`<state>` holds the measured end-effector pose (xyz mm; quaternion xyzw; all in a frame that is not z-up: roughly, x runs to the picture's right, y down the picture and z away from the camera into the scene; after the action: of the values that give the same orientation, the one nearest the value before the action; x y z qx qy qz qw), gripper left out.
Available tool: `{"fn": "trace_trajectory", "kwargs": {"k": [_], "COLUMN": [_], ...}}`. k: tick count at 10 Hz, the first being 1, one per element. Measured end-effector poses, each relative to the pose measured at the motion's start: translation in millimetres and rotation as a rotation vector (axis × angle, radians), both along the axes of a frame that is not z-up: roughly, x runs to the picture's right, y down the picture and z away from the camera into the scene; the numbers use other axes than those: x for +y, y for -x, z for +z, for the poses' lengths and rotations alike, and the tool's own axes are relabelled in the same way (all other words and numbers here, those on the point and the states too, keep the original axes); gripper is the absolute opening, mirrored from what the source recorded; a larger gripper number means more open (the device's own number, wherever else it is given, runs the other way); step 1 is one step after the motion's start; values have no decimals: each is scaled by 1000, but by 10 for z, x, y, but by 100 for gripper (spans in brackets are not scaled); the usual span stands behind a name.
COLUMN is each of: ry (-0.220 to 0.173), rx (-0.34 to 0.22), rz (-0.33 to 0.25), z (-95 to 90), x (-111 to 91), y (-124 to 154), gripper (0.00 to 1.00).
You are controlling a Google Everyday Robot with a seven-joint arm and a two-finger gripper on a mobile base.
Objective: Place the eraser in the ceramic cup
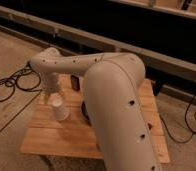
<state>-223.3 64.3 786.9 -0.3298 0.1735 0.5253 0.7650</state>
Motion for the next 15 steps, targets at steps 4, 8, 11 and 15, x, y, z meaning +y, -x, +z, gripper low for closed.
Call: {"fn": "trace_trajectory", "kwargs": {"k": [4, 8, 11, 15], "ry": [5, 24, 7, -9], "rx": [11, 10, -8, -15], "rz": [-21, -14, -16, -32], "z": [68, 168, 257, 336], "x": [56, 204, 244, 262], "y": [-31, -113, -136, -136], "gripper": [65, 65, 65, 57]}}
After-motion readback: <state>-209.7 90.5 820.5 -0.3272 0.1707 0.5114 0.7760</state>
